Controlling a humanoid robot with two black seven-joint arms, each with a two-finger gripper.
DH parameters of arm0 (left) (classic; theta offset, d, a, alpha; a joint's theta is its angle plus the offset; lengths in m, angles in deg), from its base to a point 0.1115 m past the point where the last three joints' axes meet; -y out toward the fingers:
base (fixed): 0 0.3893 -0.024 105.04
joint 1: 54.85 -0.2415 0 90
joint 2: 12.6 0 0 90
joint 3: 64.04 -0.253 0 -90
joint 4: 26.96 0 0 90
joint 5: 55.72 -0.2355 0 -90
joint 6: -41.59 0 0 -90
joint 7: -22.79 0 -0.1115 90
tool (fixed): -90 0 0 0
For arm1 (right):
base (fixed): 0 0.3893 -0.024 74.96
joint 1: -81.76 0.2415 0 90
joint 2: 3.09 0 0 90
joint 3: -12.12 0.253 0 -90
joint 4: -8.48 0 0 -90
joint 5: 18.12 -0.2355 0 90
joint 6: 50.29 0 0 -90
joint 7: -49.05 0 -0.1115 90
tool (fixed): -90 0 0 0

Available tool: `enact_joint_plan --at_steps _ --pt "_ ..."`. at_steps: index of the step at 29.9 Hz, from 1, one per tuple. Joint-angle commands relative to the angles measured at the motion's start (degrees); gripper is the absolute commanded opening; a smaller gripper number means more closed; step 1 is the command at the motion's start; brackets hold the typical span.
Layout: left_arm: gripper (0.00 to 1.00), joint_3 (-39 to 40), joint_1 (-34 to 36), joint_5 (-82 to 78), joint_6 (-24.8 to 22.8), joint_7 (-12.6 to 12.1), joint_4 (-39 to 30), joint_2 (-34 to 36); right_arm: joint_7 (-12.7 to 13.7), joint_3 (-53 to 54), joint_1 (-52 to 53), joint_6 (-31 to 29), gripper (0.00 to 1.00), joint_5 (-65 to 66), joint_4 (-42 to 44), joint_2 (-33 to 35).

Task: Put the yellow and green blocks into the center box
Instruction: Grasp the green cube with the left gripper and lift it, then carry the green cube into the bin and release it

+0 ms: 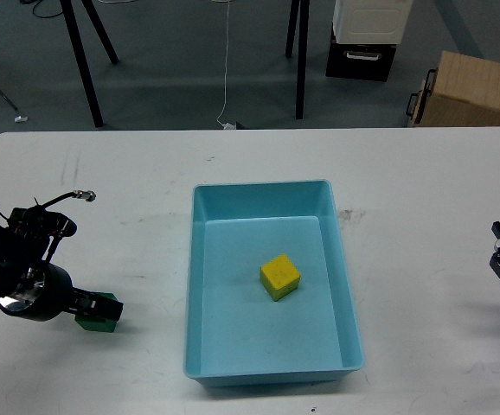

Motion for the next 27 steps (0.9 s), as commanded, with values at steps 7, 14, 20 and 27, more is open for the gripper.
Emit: enact_joint_plan --at_steps 7,14,20,27 --pt "0.13 0.25 -1.43 -5.47 0.00 -1.33 -0.40 -0.71 0.00 0.00 0.00 0.00 1.00 0.04 0.52 0.00" --pt "0.01 4.28 -0.20 -4.86 0.00 -1.33 -2.06 0.51 0.00 0.08 -0.09 0.00 1.00 0.13 0.52 0.00" --pt "0.01 6.32 15.33 3.03 0.00 -0.89 -1.63 -3.07 -0.09 0.26 -0.17 0.00 1.00 0.13 0.52 0.00" --pt "0.01 3.42 25.73 11.31 0.00 -0.19 8.73 -26.52 -0.09 0.61 -0.44 0.00 1.00 0.13 0.52 0.09"
